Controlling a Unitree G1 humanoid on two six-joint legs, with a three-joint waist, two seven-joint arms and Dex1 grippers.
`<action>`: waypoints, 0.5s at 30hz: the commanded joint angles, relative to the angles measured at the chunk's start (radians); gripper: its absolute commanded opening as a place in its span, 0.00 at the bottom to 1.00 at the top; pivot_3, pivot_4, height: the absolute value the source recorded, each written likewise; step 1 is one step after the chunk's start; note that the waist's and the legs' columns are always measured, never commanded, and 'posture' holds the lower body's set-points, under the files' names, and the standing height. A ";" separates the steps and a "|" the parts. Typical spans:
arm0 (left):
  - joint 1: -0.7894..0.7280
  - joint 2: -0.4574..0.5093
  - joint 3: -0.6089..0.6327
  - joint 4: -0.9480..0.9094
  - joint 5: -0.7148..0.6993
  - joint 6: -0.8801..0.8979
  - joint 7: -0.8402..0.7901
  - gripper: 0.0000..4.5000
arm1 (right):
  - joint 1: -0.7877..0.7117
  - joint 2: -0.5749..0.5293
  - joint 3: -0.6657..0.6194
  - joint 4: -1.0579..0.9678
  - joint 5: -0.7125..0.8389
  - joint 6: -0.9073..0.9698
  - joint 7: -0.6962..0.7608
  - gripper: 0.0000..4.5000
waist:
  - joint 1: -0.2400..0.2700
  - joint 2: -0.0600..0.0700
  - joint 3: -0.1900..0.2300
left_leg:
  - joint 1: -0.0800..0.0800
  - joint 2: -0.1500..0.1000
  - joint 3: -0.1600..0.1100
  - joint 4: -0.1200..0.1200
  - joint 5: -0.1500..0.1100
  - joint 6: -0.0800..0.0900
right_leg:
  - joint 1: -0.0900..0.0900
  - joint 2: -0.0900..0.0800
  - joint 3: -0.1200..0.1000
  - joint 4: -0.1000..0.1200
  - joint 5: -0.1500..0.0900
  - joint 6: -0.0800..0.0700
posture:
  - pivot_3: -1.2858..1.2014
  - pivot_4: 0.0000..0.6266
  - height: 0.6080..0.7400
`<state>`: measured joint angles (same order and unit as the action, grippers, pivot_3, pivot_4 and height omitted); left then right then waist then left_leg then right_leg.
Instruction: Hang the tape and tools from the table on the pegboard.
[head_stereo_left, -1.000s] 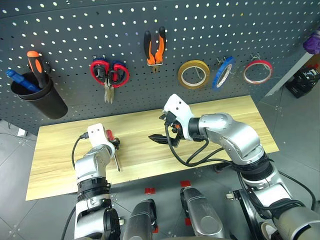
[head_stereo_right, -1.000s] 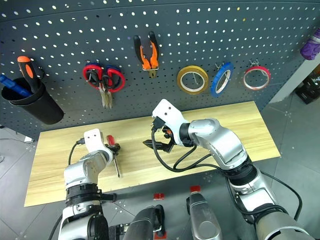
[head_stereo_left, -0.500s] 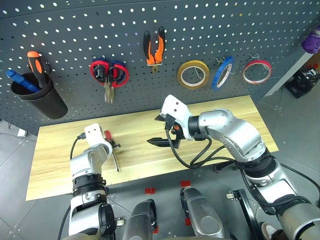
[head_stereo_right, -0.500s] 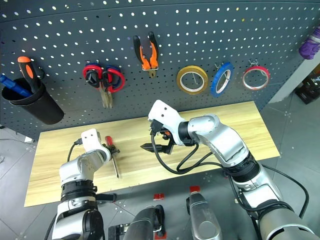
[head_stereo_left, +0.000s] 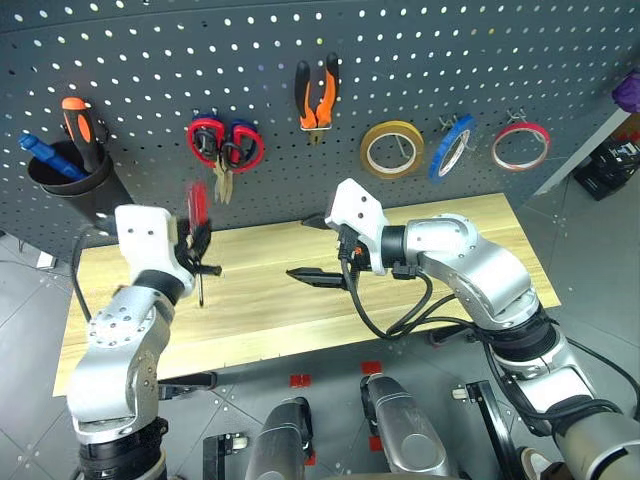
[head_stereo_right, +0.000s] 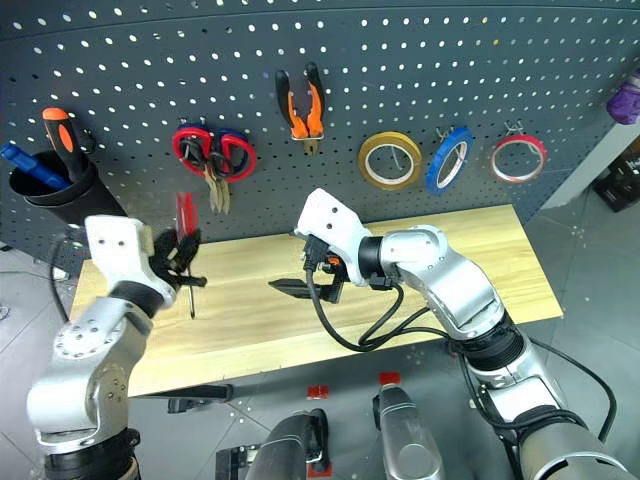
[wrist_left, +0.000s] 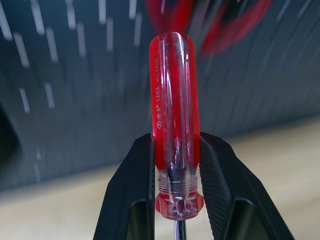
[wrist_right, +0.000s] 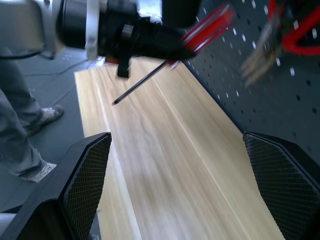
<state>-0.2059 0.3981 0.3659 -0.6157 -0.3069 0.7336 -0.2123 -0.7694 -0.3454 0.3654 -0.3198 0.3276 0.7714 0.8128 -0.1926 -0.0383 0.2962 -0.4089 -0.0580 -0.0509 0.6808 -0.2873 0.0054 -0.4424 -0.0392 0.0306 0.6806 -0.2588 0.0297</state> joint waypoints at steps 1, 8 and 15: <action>-0.149 0.108 0.136 -0.069 -0.064 -0.022 -0.013 0.20 | -0.017 0.001 -0.053 -0.048 0.055 -0.021 0.036 1.00 | 0.001 -0.001 0.000 | 0.000 0.000 -0.001 0.000 0.000 0.000 | 0.000 0.000 -0.001 0.001 0.001 -0.001 | 0.41 0.37 1.00; -0.384 0.311 0.241 0.264 -0.031 -0.180 -0.034 0.20 | -0.127 0.107 -0.100 0.077 0.041 -0.012 -0.068 1.00 | -0.009 0.000 -0.001 | 0.001 0.001 -0.003 -0.001 0.003 -0.004 | -0.001 0.001 -0.005 0.001 0.002 -0.002 | 0.41 0.37 1.00; -0.389 0.344 0.241 0.439 0.045 -0.378 -0.013 0.20 | -0.179 0.163 -0.093 0.070 0.052 0.010 -0.095 1.00 | -0.008 -0.001 -0.002 | -0.004 0.001 -0.005 0.000 0.004 -0.005 | -0.004 -0.002 -0.011 0.000 0.003 -0.005 | 0.39 0.37 1.00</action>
<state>-0.5930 0.7170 0.5814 -0.1744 -0.2870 0.4251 -0.2371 -0.9262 -0.1936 0.2806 -0.2185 0.3653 0.7829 0.7258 -0.2009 -0.0395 0.2940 -0.4156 -0.0572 -0.0559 0.6809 -0.2837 0.0006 -0.4497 -0.0413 0.0186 0.6807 -0.2542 0.0224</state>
